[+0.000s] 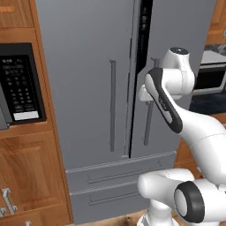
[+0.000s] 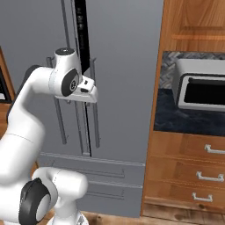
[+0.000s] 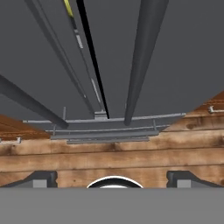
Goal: Retrieve a lemon from the fridge and place it on the cutting board with the fish.
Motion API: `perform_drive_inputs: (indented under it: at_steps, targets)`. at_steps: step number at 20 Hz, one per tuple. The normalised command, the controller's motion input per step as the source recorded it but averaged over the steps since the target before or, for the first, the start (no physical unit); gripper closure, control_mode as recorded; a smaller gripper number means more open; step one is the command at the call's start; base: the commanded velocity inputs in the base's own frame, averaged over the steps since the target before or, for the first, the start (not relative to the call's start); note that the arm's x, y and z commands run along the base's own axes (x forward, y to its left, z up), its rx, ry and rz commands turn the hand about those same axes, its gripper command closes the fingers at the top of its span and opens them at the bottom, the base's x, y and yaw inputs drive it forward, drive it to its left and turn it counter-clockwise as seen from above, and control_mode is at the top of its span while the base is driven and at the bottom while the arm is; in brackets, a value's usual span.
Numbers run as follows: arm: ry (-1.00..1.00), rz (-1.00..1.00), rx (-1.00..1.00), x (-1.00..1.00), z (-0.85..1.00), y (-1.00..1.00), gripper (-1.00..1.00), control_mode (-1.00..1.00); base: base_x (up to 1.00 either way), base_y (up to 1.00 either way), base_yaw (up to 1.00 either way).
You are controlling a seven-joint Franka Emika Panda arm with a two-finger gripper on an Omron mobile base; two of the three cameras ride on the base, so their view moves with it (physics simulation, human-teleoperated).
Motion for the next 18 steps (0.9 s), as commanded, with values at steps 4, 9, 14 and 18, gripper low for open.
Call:
perform_drive_inputs:
  at_steps: [4, 9, 14, 18]
  targets:
    - [0.0, 0.0, 0.0, 0.0, 0.0, 0.0, -1.0, 1.0, -0.25, 0.25, 0.0]
    - [0.0, 0.0, 0.0, 0.0, 0.0, 0.0, -1.0, 1.0, 0.0, 0.24, 0.0]
    - [0.0, 0.0, 0.0, 0.0, 0.0, 0.0, -1.0, 1.0, 0.0, 0.2, -0.01]
    - [0.0, 0.0, 0.0, 0.0, 0.0, 0.0, -1.0, 1.0, 0.0, 0.16, 0.0]
